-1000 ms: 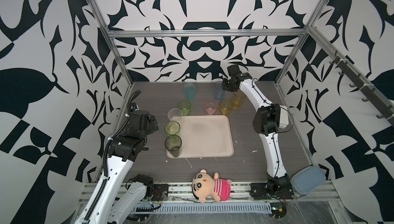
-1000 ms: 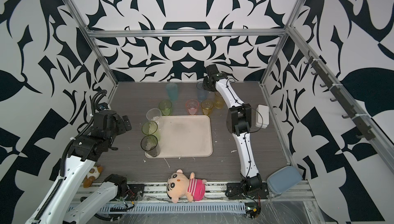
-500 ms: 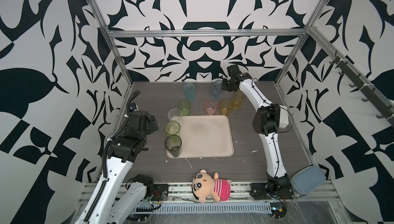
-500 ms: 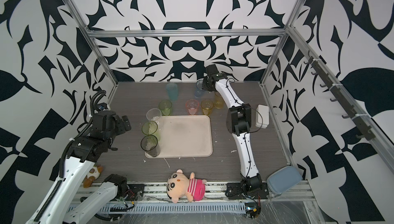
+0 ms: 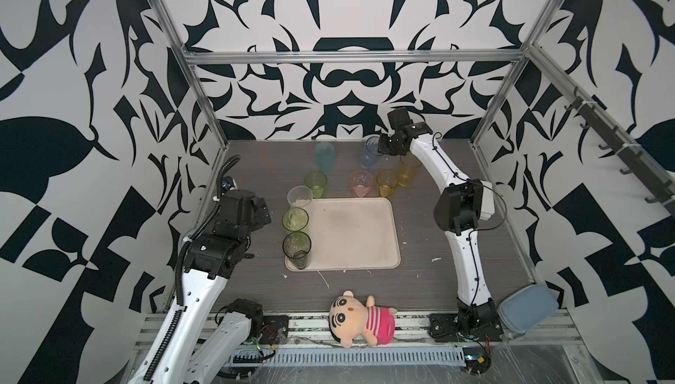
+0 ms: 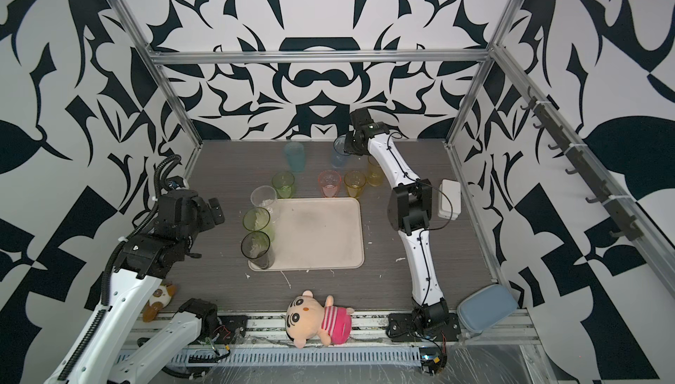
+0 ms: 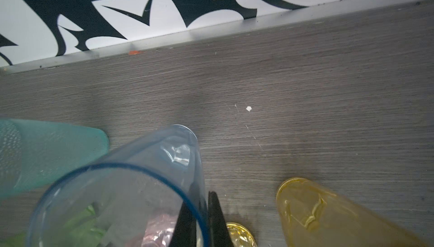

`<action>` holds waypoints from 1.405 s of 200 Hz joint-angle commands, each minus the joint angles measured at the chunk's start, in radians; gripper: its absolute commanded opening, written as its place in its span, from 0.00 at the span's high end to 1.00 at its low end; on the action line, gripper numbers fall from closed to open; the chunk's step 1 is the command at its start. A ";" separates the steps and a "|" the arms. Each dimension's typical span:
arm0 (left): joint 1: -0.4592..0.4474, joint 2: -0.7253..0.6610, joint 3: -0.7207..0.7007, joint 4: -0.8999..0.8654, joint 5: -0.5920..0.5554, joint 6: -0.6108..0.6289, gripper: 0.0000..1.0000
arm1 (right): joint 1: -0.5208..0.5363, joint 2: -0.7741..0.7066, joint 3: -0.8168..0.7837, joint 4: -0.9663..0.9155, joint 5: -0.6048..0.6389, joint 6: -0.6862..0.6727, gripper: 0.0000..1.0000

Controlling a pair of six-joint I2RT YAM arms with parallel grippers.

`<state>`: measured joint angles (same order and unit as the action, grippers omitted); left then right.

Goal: Place the glasses into the tray
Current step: Pick up the glass from the top-center of the table, then place the glass on the tray.

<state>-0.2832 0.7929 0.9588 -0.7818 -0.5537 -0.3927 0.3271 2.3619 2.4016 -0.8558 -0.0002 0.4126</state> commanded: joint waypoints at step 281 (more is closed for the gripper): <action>0.003 -0.033 -0.015 0.011 0.016 -0.008 0.00 | 0.345 -0.422 -0.222 -0.269 0.135 -0.083 1.00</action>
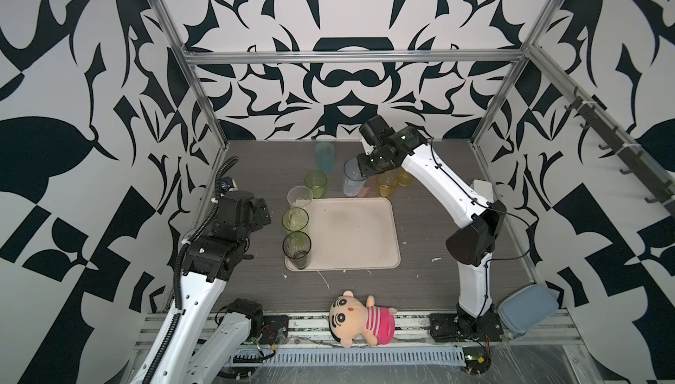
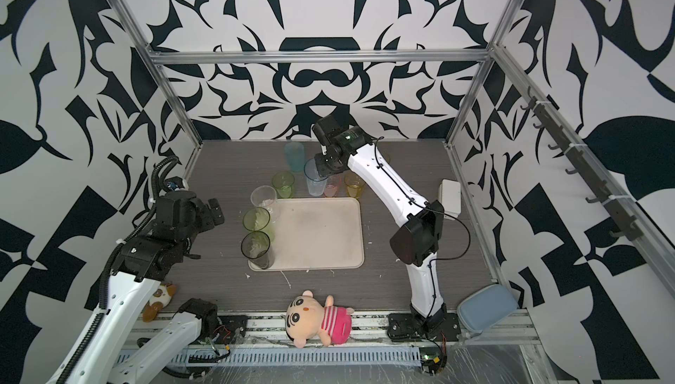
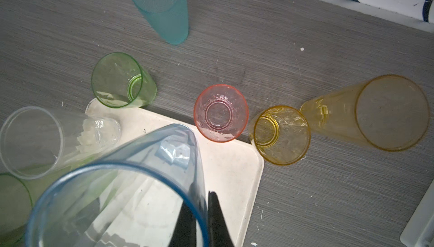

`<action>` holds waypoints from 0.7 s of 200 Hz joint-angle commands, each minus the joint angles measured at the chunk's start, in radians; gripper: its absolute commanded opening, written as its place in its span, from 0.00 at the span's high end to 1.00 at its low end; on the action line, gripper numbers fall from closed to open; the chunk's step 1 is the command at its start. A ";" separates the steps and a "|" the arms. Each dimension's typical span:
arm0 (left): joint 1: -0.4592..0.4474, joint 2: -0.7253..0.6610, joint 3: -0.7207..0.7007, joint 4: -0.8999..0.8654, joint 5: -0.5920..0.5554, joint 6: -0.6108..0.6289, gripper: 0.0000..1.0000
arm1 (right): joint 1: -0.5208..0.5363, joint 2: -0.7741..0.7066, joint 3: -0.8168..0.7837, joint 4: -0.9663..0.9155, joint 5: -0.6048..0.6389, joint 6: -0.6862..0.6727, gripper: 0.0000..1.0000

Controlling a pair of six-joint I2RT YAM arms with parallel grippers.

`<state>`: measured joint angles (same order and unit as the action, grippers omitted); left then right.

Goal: Place the glasses into the tray
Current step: Place the glass on the tray.

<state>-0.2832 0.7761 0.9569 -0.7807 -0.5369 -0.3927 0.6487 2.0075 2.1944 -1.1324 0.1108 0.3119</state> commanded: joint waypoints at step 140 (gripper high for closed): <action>0.003 -0.026 -0.015 0.009 0.004 -0.009 0.00 | 0.074 0.001 -0.162 0.088 0.026 0.070 1.00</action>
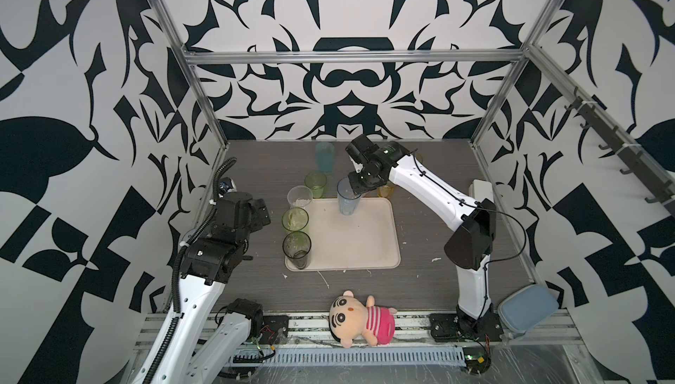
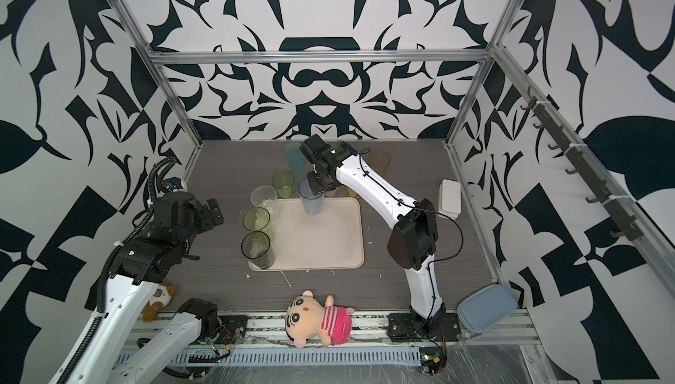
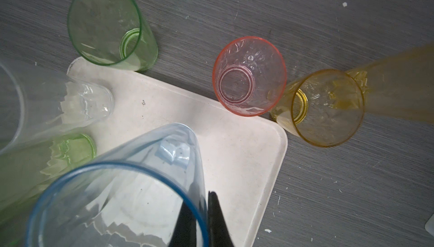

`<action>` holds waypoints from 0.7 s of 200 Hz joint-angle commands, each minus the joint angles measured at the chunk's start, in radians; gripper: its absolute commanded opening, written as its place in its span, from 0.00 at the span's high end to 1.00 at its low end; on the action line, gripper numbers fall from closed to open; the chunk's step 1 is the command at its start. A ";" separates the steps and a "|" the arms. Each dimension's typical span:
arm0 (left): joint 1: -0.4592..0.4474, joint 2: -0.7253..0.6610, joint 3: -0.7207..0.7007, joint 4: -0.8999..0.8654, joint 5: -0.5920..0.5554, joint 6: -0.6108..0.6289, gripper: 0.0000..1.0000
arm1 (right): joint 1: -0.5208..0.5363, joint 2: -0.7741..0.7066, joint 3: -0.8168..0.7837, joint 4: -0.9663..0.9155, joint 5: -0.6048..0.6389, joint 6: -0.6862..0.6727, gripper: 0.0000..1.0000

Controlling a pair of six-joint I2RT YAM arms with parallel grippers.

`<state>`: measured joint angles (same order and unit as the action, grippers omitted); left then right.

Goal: Place the glasses into the tray
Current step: Place the glass on the tray.

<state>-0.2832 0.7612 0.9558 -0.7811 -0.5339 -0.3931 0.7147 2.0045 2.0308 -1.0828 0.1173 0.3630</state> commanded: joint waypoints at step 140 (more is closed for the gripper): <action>0.004 -0.008 -0.014 0.009 0.000 -0.007 0.01 | 0.017 0.124 0.061 0.042 0.022 0.025 1.00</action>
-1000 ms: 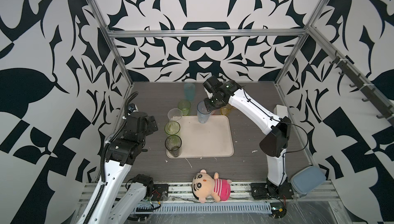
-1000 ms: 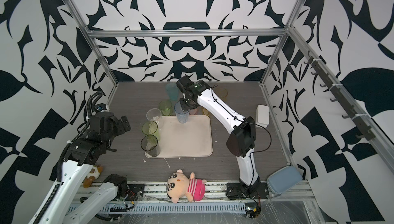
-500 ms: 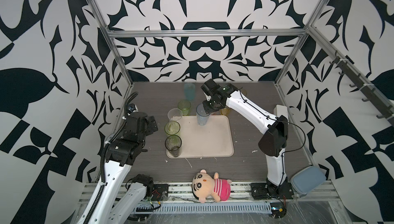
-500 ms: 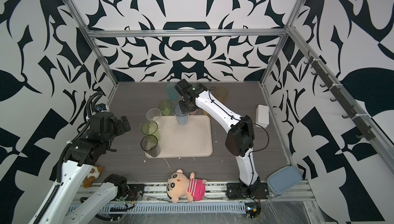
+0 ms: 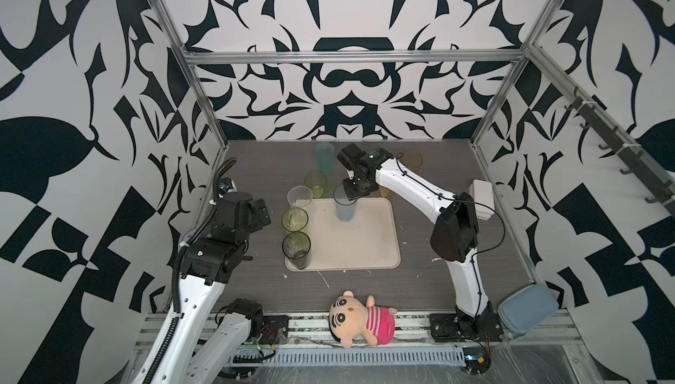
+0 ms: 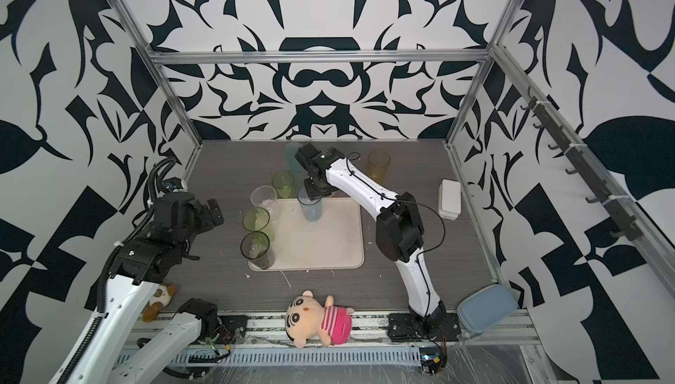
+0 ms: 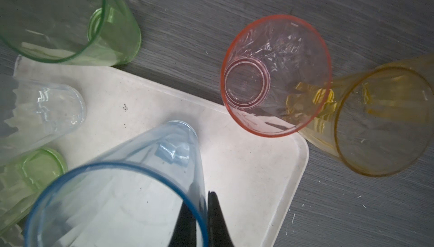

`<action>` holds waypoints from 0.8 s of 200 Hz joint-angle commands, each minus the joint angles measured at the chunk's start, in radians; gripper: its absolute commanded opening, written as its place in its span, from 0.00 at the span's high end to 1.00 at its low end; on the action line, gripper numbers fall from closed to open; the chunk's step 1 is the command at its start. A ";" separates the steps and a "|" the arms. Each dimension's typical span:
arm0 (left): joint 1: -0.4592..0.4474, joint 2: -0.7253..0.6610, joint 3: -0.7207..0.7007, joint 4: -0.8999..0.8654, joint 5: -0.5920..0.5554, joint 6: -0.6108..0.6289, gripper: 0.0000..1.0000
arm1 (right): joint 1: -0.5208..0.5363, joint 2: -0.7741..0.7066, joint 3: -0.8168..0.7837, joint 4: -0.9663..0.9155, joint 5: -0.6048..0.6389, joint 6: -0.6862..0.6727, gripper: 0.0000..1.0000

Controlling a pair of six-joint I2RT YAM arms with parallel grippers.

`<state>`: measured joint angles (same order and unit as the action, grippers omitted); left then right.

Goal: Place the glasses into the tray
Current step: Place the glass on the tray.

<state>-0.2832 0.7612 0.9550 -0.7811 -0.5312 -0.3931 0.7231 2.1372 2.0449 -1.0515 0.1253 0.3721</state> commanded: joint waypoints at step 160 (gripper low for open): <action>0.004 -0.005 -0.014 0.009 -0.005 -0.007 0.01 | 0.009 0.049 0.108 -0.002 0.028 0.011 1.00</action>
<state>-0.2832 0.7612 0.9550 -0.7811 -0.5312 -0.3931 0.7265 2.1880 2.1139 -1.0508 0.1356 0.3748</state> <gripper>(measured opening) 0.994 0.055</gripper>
